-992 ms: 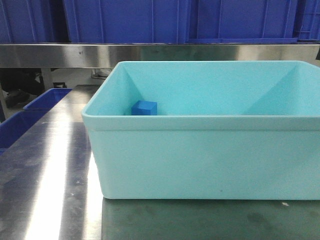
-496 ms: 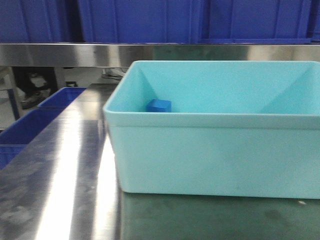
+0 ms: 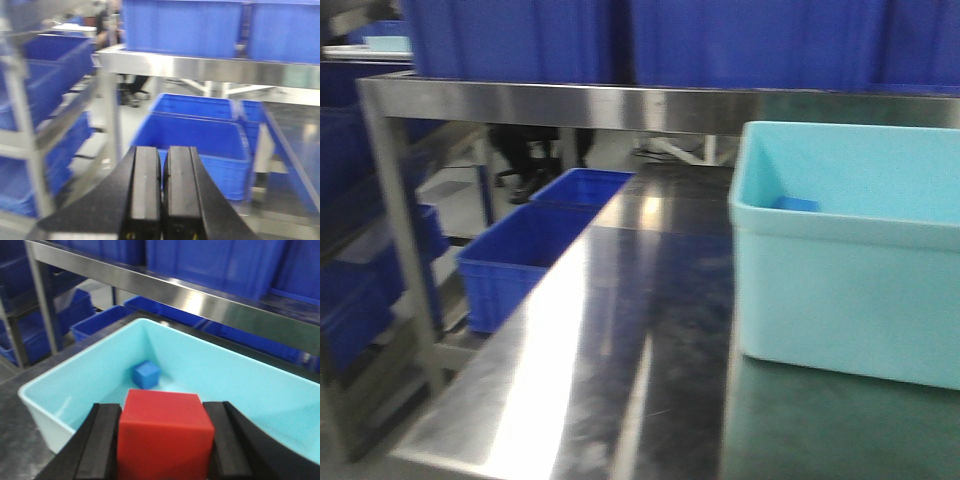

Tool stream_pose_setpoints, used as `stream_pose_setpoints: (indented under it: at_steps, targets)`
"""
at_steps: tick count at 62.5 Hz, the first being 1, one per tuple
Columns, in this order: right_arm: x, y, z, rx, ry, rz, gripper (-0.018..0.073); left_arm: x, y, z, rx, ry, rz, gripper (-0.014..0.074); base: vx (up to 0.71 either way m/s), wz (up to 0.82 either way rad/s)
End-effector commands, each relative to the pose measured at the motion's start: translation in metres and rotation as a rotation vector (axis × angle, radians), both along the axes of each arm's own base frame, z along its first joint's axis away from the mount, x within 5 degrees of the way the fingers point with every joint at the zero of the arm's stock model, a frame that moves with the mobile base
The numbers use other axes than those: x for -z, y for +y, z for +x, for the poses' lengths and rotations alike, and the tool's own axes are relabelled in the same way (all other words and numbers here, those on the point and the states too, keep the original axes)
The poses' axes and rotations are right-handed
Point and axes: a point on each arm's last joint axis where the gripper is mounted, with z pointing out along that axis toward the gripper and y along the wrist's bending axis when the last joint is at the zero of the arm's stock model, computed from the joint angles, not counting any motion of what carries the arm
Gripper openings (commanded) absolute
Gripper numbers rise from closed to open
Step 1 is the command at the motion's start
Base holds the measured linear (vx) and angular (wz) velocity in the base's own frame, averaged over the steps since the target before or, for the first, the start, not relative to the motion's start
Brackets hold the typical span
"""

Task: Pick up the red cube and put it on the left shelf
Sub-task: 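Drive the base to the shelf of blue crates, holding the cube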

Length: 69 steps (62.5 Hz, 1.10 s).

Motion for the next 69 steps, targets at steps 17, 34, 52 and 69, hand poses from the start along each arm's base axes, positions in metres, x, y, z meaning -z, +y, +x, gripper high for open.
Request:
stream_pose_setpoints:
  at_steps: [17,34,52,69]
  targets:
    - [-0.0149,0.0017,-0.0002,-0.025,-0.099,0.000,0.0160,-0.0006,0.0005,-0.0002,-0.003,-0.075,-0.012,0.0102,-0.13,0.51]
    - [-0.0149,0.0017,-0.0002,-0.025,-0.099,0.000,0.0160,-0.0006,0.0005,-0.0002,-0.003,-0.075,-0.012,0.0102,-0.19,0.75]
    - [-0.0149,0.0017,-0.0002,-0.025,-0.099,0.000,0.0160,-0.0006,0.0005,-0.0002,-0.003,-0.075,-0.012,0.0102,-0.17,0.89]
    - [-0.0144,0.0014,-0.0002,-0.023,-0.094,-0.002,0.0160,-0.0006,0.0005,-0.0002,-0.003,-0.075,-0.012,0.0101,-0.12,1.01]
